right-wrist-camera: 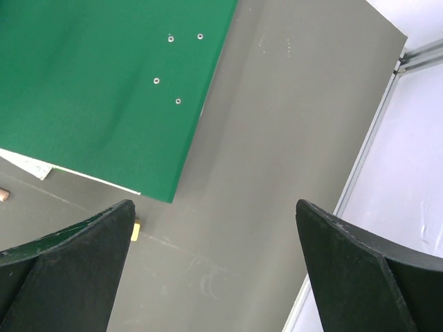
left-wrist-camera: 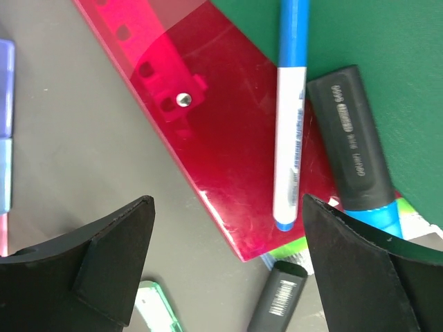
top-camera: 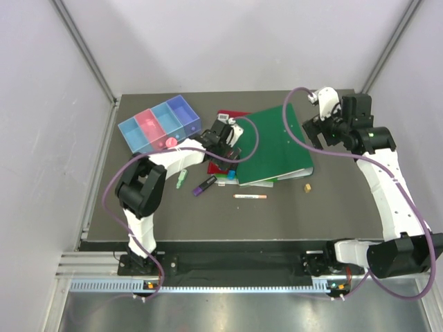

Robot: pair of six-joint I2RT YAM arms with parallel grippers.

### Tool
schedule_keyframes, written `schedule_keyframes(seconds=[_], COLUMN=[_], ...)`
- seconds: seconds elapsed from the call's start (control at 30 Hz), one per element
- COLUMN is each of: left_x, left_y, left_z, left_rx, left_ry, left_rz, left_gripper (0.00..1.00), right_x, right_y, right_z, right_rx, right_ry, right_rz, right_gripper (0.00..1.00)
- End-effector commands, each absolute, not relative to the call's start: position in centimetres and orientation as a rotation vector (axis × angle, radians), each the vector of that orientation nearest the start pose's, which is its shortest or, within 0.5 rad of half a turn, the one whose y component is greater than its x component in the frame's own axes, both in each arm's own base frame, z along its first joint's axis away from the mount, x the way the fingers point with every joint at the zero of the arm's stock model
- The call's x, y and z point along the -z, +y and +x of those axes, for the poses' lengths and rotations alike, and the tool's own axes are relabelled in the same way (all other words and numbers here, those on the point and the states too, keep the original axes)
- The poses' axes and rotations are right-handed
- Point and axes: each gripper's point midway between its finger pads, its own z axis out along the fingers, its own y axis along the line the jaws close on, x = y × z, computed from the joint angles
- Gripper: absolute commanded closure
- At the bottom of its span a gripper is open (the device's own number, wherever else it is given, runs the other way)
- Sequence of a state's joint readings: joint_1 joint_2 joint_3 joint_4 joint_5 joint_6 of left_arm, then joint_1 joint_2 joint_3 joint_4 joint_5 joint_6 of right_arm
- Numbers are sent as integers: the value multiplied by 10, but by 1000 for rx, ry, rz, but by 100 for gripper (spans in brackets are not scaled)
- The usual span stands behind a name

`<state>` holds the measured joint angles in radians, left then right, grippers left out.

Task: Sort the stationery into containers
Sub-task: Pick up the pen from the center of the board.

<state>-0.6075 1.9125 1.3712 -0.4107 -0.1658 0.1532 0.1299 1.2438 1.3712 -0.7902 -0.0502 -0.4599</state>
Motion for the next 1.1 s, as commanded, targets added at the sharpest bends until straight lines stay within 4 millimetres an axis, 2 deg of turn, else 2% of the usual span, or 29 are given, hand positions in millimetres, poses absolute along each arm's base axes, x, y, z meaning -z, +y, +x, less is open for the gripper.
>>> schedule_keyframes(seconds=[0.0, 0.27, 0.33, 0.43, 0.47, 0.57, 0.6, 0.63, 0.73, 0.83, 1.07], left_x=[-69, -51, -43, -35, -34, -32, -31, -30, -34, -49, -119], left_y=[-252, -263, -264, -263, -263, -261, -261, -259, -259, -259, -257], left_z=[399, 391, 390, 388, 388, 388, 387, 387, 386, 388, 399], left_rx=[34, 36, 27, 13, 11, -1, -4, -11, -11, -2, 4], left_ry=[2311, 2329, 2340, 2358, 2360, 2364, 2367, 2369, 2372, 2352, 2236], left_rz=[865, 930, 943, 957, 957, 959, 959, 959, 951, 918, 792], left_gripper=[10, 28, 38, 59, 70, 86, 97, 100, 100, 100, 100], right_x=[-306, -311, -314, -318, -318, -319, -318, -320, -320, -322, -322], right_y=[36, 38, 39, 40, 40, 41, 40, 40, 40, 41, 41], right_z=[347, 347, 348, 347, 347, 345, 346, 345, 345, 344, 340], right_rx=[123, 116, 108, 98, 92, 92, 93, 93, 92, 89, 85], right_ry=[2032, 2019, 2015, 2005, 2005, 2001, 2001, 1996, 1993, 1989, 1985], right_rz=[-625, -615, -605, -598, -596, -596, -595, -592, -588, -585, -584], right_gripper=[1, 0, 0, 0, 0, 0, 0, 0, 0, 0, 0])
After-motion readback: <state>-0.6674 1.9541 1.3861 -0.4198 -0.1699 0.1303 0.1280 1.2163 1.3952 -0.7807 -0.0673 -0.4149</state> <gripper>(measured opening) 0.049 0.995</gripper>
